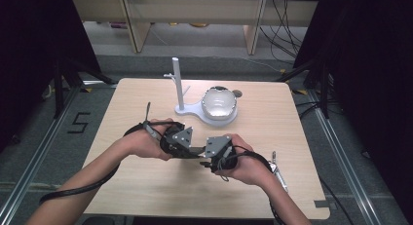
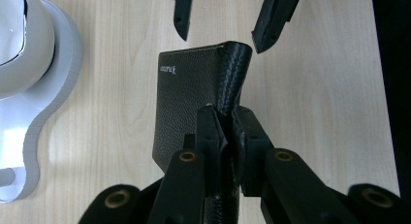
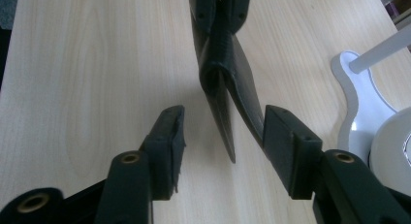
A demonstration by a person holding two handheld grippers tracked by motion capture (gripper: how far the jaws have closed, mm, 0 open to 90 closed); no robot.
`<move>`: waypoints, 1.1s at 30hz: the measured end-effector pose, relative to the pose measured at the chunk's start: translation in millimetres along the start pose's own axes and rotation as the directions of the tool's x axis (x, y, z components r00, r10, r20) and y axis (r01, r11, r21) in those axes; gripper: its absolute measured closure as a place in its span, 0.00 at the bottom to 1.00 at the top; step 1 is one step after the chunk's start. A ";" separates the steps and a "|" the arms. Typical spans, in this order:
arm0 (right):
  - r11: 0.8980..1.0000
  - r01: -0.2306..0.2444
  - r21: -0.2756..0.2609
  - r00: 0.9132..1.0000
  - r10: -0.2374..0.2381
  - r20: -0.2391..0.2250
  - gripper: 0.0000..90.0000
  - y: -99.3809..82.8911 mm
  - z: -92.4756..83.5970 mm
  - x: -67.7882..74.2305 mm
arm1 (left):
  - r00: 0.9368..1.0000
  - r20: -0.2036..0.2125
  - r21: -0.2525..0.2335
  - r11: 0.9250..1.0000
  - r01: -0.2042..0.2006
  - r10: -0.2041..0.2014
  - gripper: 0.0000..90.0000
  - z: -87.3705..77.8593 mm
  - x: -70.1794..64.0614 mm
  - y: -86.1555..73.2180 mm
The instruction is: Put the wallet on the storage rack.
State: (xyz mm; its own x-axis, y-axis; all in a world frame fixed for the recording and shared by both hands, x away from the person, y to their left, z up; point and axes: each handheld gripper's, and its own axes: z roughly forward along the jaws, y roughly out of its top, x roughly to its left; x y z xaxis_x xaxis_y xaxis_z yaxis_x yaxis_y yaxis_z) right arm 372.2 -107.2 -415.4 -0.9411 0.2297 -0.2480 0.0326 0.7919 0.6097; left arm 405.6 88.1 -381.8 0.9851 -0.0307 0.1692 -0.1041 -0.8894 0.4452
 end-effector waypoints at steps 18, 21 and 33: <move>0.999 0.037 -0.020 0.999 -0.038 -0.031 0.87 10.1 9.5 -0.8 | 1.000 0.003 -0.026 1.000 -0.008 0.008 0.90 1.6 -1.6 2.8; 1.000 0.019 -0.023 0.999 -0.020 -0.033 0.88 8.0 6.2 -3.3 | 1.000 -0.024 -0.068 0.998 0.001 -0.003 0.85 -1.7 -2.3 -0.2; 0.997 -0.068 -0.027 0.997 0.068 0.033 0.88 -12.5 -13.6 -27.6 | 0.963 -0.234 -0.247 0.966 0.072 -0.131 0.47 -28.6 -12.0 -55.5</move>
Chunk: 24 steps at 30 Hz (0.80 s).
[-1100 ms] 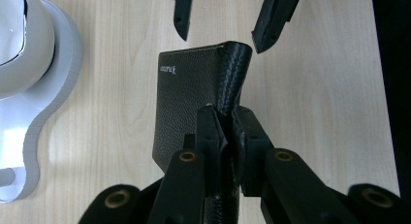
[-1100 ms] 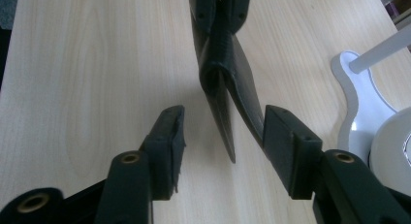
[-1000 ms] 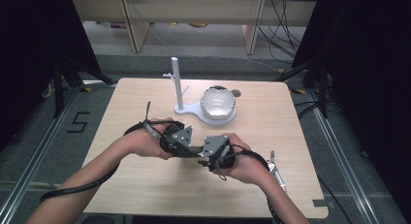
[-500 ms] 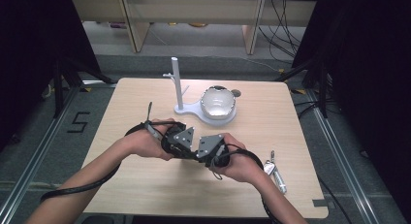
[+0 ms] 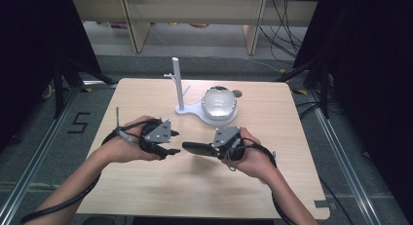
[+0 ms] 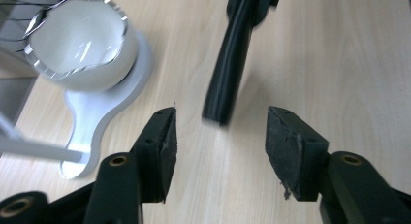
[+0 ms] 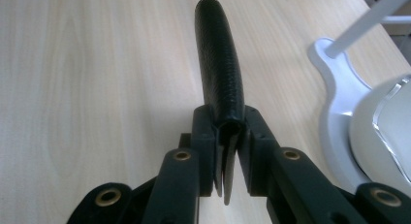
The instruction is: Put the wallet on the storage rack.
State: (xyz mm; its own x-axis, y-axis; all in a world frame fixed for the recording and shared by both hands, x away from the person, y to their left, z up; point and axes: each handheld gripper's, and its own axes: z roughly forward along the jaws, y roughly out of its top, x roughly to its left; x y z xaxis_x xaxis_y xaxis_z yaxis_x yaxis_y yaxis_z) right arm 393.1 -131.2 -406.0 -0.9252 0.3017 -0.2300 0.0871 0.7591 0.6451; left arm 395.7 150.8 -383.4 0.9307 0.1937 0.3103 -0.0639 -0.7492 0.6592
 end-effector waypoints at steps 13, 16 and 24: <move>0.998 -0.051 -0.036 0.996 0.053 0.067 0.88 -7.7 -24.5 -30.6 | 0.954 -0.140 -0.142 0.959 0.245 -0.264 0.40 -10.5 -28.4 -84.2; 0.997 -0.072 -0.036 0.995 0.074 0.063 0.88 -8.3 -29.3 -35.5 | 0.935 -0.152 -0.174 0.940 0.295 -0.321 0.40 -7.9 -37.1 -98.8; 0.996 -0.086 -0.033 0.994 0.088 0.070 0.88 -8.7 -33.2 -44.7 | 0.891 -0.195 -0.245 0.900 0.360 -0.410 0.40 0.8 -49.7 -118.6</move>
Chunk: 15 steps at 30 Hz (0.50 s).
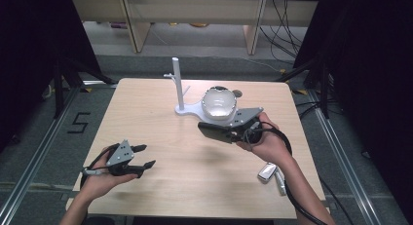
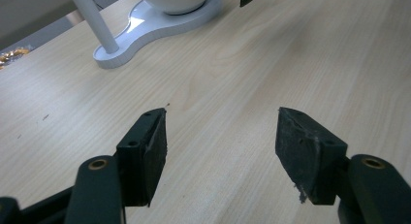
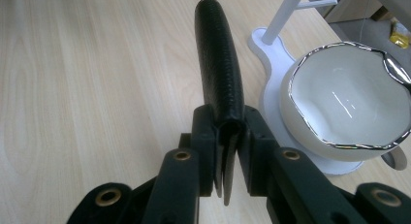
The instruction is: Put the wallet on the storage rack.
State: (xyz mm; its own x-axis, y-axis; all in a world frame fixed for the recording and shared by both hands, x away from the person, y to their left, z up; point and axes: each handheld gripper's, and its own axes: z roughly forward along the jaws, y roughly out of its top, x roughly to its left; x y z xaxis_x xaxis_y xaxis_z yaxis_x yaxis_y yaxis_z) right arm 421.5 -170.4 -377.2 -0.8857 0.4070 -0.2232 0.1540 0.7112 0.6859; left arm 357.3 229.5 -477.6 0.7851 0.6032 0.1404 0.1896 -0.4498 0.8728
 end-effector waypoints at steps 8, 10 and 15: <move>1.000 -0.009 -0.020 1.000 0.009 0.019 0.88 3.1 -7.4 -10.9 | 0.998 -0.033 -0.046 0.998 0.052 -0.054 0.39 8.0 -4.8 -16.5; 1.000 -0.004 -0.026 0.999 0.005 0.033 0.88 4.1 -8.9 -14.3 | 0.996 -0.049 -0.058 0.996 0.066 -0.069 0.38 9.0 -5.4 -19.3; 0.999 -0.020 -0.043 0.999 0.022 0.046 0.88 7.8 -13.9 -21.3 | 0.994 -0.054 -0.072 0.993 0.096 -0.100 0.38 11.4 -6.0 -26.2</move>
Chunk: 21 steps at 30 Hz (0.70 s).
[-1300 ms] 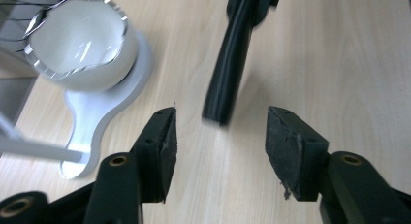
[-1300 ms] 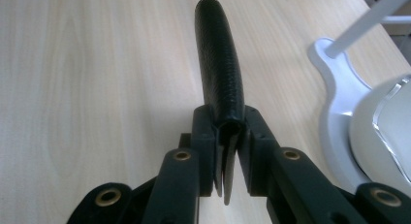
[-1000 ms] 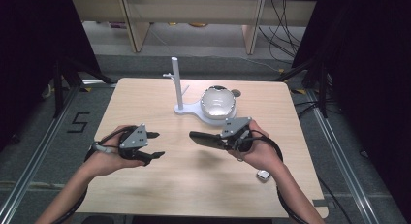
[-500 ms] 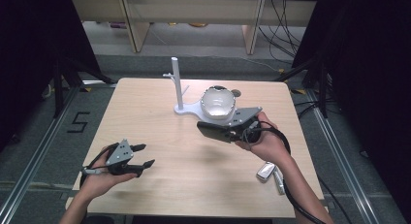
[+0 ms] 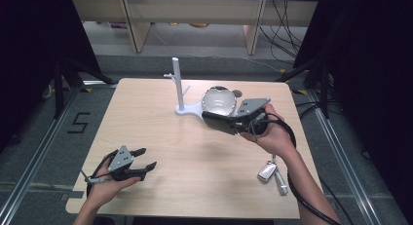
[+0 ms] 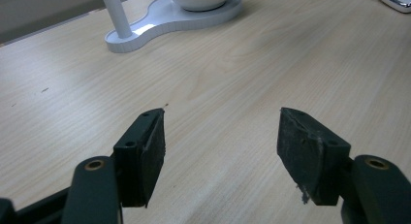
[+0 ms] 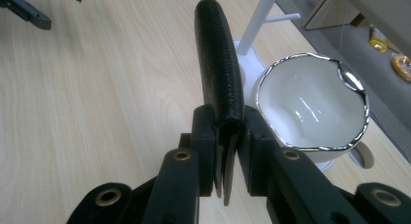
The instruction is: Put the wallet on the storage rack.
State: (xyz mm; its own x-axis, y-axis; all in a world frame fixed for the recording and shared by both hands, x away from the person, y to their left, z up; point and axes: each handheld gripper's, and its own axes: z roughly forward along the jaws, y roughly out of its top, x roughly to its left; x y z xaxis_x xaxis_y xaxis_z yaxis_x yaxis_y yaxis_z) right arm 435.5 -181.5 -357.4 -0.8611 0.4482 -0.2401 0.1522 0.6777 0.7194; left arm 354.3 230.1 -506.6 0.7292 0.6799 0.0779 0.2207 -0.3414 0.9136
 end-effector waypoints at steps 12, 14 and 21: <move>0.998 -0.047 -0.035 0.998 0.048 0.040 0.88 9.2 -5.4 -23.0 | 0.999 -0.019 -0.013 1.000 0.027 -0.027 0.37 -1.0 0.8 -4.3; 0.999 -0.032 -0.043 0.998 0.034 0.048 0.88 10.7 -5.4 -27.5 | 0.999 -0.018 -0.014 0.999 0.029 -0.030 0.37 -1.0 0.9 -4.7; 0.998 -0.045 -0.045 0.997 0.048 0.061 0.88 19.8 -2.1 -42.4 | 0.999 -0.010 -0.013 0.999 0.031 -0.031 0.36 0.4 -0.1 -5.4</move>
State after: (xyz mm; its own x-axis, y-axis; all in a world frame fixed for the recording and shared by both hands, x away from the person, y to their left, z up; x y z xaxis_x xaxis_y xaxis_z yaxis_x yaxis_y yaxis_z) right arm 474.0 -188.3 -331.6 -0.8215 0.5149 -0.2450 0.1686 0.6298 0.7583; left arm 353.3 231.7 -511.7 0.7153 0.6968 0.0536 0.2350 -0.3121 0.9205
